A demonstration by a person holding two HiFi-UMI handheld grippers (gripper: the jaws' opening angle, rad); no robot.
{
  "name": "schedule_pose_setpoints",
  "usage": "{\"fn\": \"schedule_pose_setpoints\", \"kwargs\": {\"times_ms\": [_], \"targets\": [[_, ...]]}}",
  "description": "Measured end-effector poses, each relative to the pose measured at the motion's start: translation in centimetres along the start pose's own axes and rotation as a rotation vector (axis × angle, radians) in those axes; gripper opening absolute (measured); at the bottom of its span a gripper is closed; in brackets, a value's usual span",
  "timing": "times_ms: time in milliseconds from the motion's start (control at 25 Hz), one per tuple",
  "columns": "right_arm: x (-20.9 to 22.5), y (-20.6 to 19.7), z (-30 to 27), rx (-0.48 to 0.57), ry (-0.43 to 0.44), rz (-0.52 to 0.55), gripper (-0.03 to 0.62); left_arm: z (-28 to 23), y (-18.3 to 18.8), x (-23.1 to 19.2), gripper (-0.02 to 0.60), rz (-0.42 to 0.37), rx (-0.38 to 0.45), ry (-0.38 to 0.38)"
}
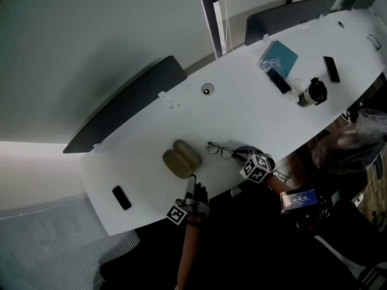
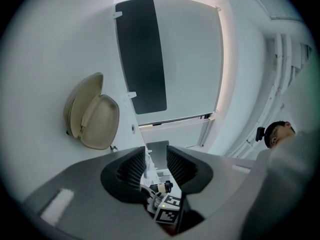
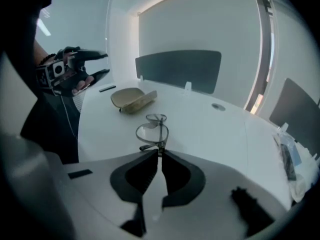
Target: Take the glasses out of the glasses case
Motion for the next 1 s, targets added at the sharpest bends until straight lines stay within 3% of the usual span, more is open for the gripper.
{"fn": "schedule_pose_setpoints", "kwargs": {"times_ms": [120,160,200,440,600,680,800,840,920,1000], "targets": [[-0.3,-0.8,-0.9,-0.075,0.043,-0.034,0.052,0.2,0.3,-0.1,0.120,-0.002,0.007,0.007],[-0.4,-1.1,-1.3,-0.100,0.056,-0.053,0.129,0.3,0.5,-0.1,0.120,0.000,0.012,0.006],[-0.5,-1.2,-1.5,-0.120,0.067,-0.066,0.156,0.3,0.6,0.0,0.120,0.002,0.017,0.004],[-1.0,-1.6,-1.9,-0.217,0.072,-0.014,0.176,0.5,1.1,-0.4,0.118,-0.004,0.024,-0.012],[-0.5,-1.9,-1.9,-0.272,0.057,-0.103,0.178,0.6,1.3,-0.4,0.118,-0.001,0.022,-0.015],[0.2,-2.2,-1.7,-0.240,0.056,-0.269,0.178,0.7,1.6,-0.3,0.118,-0.002,0.024,-0.018],[1.4,-2.8,-1.0,-0.107,0.079,-0.639,0.178,0.9,2.4,-0.3,0.118,0.001,0.035,-0.028],[1.7,-2.7,-0.5,-0.064,0.074,-0.694,0.176,1.0,2.7,-0.3,0.118,0.002,0.042,-0.031],[2.4,-1.5,0.7,-0.009,0.032,-0.658,0.173,1.3,3.4,-0.3,0.118,0.001,0.063,-0.037],[3.0,0.3,1.8,0.029,-0.029,-0.583,0.125,1.6,4.4,-0.4,0.117,-0.009,0.085,-0.040]]}}
Point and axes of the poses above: the fingertips, and each gripper's own axes: z backward along the fingers, x to its right, y out of its top, the point moved 6 cm from there along z, backward along the fingers, and after that the axes turned 4 degrees about z, right-handed, at the moved point
